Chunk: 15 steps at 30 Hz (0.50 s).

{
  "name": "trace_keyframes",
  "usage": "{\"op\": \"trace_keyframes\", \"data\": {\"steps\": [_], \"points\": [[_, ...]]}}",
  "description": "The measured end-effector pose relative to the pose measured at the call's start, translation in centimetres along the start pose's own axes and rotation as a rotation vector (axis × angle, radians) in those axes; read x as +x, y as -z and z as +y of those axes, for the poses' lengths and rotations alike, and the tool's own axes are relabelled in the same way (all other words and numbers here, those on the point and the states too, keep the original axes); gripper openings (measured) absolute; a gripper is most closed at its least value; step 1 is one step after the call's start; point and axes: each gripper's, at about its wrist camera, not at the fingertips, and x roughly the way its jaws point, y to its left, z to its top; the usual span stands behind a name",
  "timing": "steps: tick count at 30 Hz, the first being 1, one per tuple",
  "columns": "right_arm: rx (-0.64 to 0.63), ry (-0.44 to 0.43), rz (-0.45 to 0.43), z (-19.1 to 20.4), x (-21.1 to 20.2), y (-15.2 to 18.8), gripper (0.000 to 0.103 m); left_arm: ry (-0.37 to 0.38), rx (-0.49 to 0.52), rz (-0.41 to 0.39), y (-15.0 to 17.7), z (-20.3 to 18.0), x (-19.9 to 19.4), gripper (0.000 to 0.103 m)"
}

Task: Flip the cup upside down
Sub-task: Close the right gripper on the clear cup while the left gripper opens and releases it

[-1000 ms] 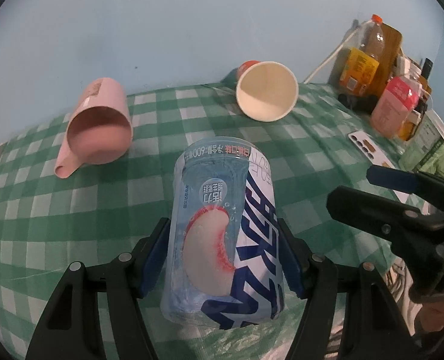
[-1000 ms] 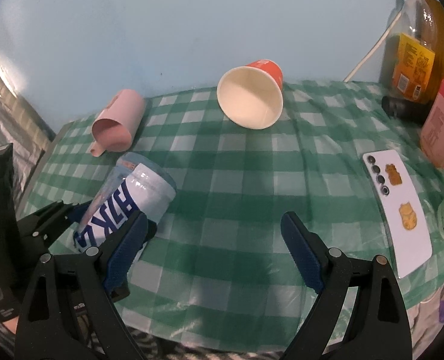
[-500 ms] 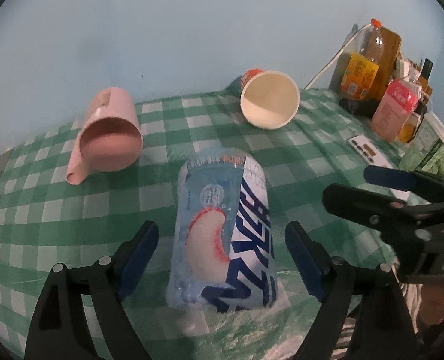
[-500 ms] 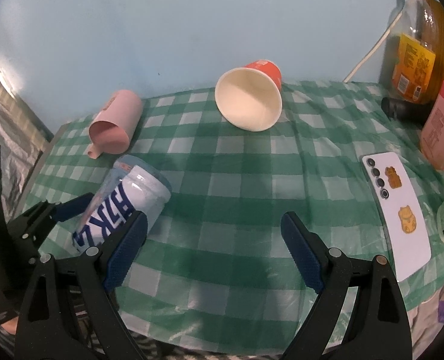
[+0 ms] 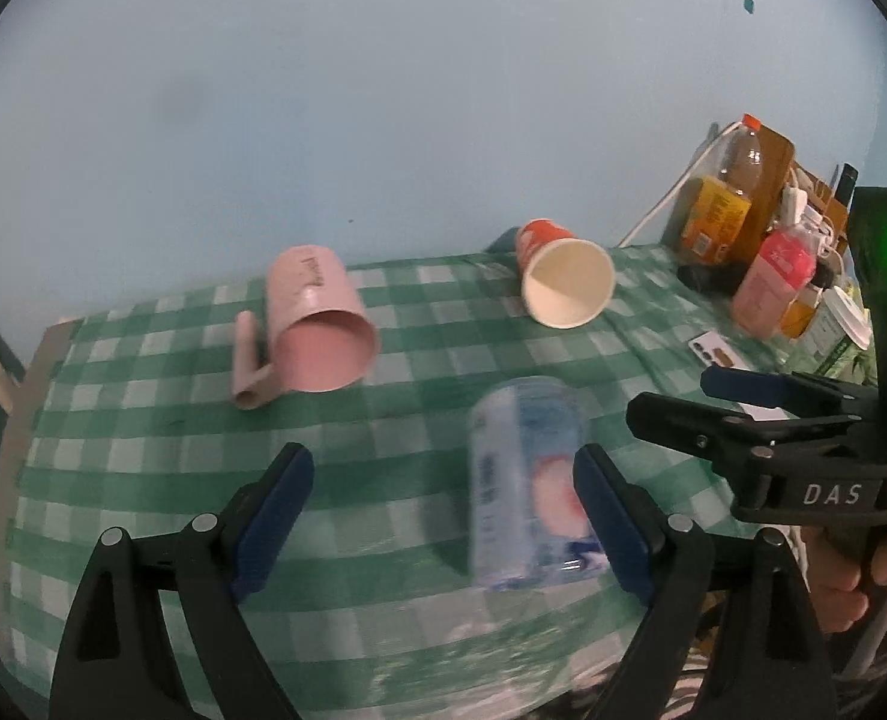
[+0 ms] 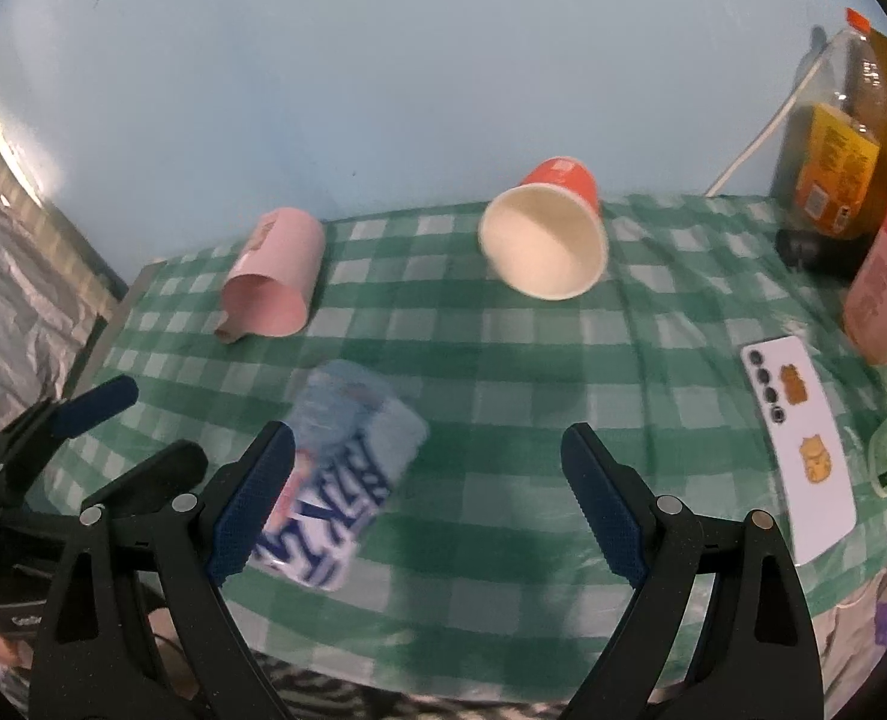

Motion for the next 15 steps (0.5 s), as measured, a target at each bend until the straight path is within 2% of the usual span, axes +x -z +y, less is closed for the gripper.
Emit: {"op": "trace_keyframes", "data": {"steps": [4,15], "points": [[0.014,-0.008,0.044,0.9,1.0,-0.3,0.090,-0.032,-0.012,0.021,0.2,1.4,0.7,0.090],[0.073,0.036,0.156,2.1,5.3,-1.0,0.090,-0.099,-0.039,0.057,0.6,4.1,3.1,0.090]]}}
